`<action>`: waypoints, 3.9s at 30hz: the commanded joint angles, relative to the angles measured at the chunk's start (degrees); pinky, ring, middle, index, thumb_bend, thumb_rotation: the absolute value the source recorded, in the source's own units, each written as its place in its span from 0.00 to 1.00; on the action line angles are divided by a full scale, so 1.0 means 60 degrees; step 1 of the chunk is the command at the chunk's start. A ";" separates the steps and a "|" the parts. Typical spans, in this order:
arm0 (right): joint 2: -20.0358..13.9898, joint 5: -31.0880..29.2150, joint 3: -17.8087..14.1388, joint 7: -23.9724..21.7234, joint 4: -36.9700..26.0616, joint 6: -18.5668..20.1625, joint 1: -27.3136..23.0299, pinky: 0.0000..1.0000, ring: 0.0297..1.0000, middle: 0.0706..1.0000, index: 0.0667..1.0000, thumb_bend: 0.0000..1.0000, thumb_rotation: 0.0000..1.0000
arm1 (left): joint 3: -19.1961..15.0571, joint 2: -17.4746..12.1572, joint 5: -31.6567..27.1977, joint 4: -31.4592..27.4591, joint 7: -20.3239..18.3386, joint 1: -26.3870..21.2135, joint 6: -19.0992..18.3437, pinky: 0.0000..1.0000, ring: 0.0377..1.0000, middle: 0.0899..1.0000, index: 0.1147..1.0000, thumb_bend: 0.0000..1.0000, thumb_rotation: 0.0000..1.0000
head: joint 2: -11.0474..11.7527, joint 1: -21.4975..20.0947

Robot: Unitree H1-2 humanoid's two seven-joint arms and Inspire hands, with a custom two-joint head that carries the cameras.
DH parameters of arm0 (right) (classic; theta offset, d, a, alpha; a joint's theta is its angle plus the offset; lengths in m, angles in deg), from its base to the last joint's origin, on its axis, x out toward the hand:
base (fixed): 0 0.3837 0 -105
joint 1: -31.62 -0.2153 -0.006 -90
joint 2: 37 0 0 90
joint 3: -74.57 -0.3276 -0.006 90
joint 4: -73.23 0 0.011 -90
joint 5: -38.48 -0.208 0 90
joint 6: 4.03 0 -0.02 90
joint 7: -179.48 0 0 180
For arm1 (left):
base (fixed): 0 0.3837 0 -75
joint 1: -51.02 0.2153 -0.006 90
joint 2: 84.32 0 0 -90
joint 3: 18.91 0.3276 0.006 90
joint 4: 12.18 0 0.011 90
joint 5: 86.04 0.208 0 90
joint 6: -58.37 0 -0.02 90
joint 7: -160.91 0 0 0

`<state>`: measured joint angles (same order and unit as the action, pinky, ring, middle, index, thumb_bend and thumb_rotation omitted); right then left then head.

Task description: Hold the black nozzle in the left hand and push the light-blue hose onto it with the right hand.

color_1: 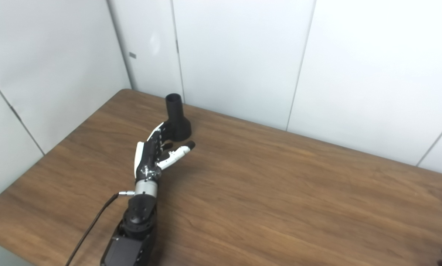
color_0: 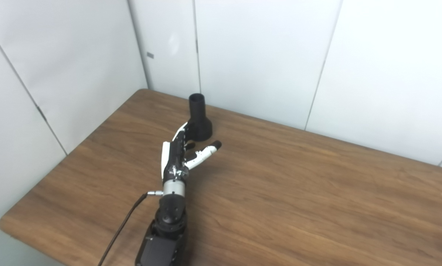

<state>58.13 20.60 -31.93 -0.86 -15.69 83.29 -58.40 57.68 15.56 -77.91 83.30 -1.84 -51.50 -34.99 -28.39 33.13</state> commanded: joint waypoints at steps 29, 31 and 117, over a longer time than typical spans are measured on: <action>-0.0096 -0.0063 -0.0076 -0.0163 0.0160 -0.0145 -0.0085 0.47 0.58 0.58 0.52 0.58 0.45 | 0.0864 -0.0823 0.1888 -0.0406 0.0238 -0.0742 -0.2048 0.83 0.90 0.93 0.94 1.00 0.28 | 0.0228 0.0076; -0.0079 -0.0060 -0.0092 -0.0132 0.0145 -0.0146 -0.0077 0.47 0.58 0.58 0.52 0.58 0.45 | 0.0970 -0.0912 0.1949 -0.0348 0.0080 -0.0904 -0.2417 0.82 0.91 0.94 0.95 1.00 0.27 | 0.0226 0.0073; -0.0062 -0.0239 -0.0222 -0.0057 -0.0248 0.0414 0.0083 0.33 0.42 0.43 0.40 0.76 0.46 | 0.2897 -0.2638 0.7115 0.2659 -0.3565 -0.2405 -0.3925 0.84 0.78 0.79 0.80 0.97 0.19 | 0.0117 -0.0181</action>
<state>57.85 19.21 -33.03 -1.14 -16.75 85.78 -58.06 74.44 0.14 -35.35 97.04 -21.36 -66.80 -57.38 -27.69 31.99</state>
